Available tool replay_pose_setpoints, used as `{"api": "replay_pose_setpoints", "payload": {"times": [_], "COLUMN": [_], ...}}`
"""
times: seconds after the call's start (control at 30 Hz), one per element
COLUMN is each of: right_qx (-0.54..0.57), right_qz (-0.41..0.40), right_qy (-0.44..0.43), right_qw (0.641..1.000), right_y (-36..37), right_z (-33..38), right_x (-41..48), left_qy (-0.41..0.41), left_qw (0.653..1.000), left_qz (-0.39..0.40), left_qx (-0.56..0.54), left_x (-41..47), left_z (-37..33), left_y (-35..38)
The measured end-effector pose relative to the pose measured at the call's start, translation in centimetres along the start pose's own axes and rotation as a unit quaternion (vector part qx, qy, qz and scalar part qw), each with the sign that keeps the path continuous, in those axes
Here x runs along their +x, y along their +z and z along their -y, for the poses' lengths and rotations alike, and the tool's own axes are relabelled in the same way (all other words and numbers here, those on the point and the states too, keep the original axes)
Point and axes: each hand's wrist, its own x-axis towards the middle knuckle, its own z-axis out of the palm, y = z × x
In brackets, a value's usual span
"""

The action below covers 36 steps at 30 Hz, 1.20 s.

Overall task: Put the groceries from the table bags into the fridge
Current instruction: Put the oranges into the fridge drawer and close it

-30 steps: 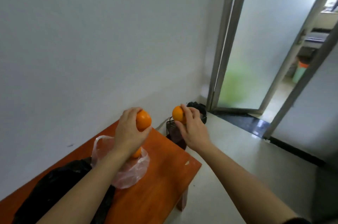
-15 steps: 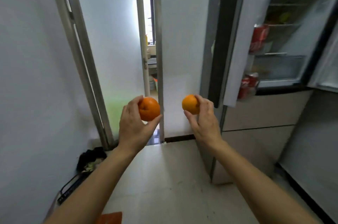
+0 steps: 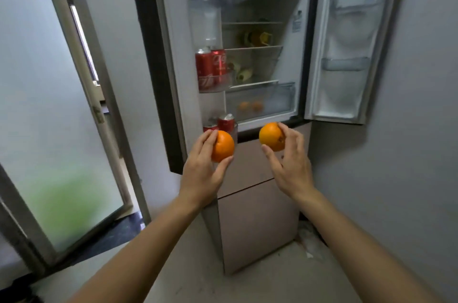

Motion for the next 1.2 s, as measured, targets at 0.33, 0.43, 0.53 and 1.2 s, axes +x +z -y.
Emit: {"api": "replay_pose_setpoints", "payload": {"times": [0.33,0.43,0.53,1.2], "right_qx": [-0.028,-0.033,-0.039,-0.002], "right_qz": [-0.031,-0.038,-0.034,0.052], "right_qy": [0.040,0.045,0.045,-0.008], "right_qw": [0.998,0.998,0.998,0.999], "right_y": [-2.6,-1.0,1.2,17.8], "right_z": [-14.6,-18.0,-21.3,-32.4], "right_x": [9.6,12.4,16.0,47.4], "left_qy": [0.022,0.016,-0.001,-0.134], "left_qw": [0.999,0.999,0.998,0.986], "left_qz": [0.029,0.026,0.020,-0.083], "left_qx": [-0.017,-0.030,-0.066,-0.049], "left_x": [10.2,13.8,17.8,46.9], "left_z": [-2.4,-1.3,0.4,14.5], "left_y": [14.8,18.8,23.2,37.6]}}
